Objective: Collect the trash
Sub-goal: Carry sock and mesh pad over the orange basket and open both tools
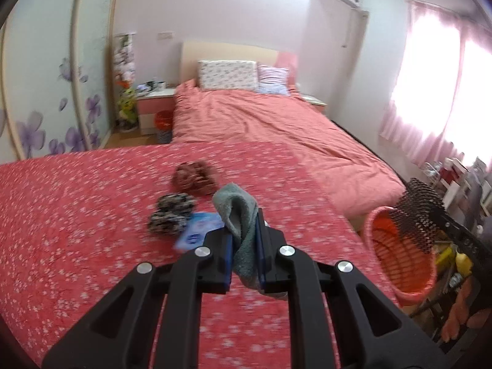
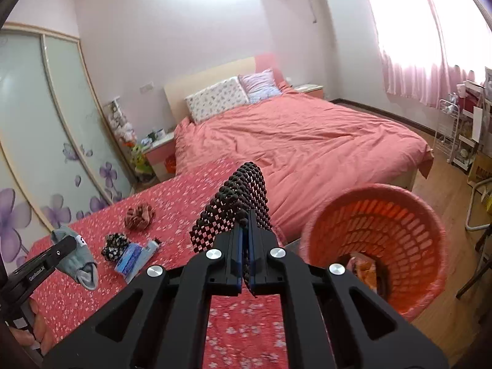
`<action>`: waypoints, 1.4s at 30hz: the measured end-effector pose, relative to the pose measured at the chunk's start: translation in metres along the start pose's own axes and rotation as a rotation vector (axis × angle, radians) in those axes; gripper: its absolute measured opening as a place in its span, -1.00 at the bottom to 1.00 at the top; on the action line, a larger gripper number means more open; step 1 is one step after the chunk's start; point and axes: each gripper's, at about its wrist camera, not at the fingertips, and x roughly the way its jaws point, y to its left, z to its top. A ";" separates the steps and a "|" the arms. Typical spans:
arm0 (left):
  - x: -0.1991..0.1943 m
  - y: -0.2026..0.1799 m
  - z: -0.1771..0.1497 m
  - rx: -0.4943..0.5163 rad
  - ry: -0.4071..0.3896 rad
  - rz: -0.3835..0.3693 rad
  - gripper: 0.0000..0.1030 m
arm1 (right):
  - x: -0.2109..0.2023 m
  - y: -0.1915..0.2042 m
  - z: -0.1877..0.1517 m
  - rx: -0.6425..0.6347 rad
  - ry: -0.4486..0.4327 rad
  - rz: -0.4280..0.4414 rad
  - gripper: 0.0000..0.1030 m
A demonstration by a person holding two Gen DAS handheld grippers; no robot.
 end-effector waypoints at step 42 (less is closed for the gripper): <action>0.137 -0.276 -0.046 0.265 0.238 -0.337 -0.22 | 0.026 -0.177 -0.007 0.162 0.094 -0.197 -0.39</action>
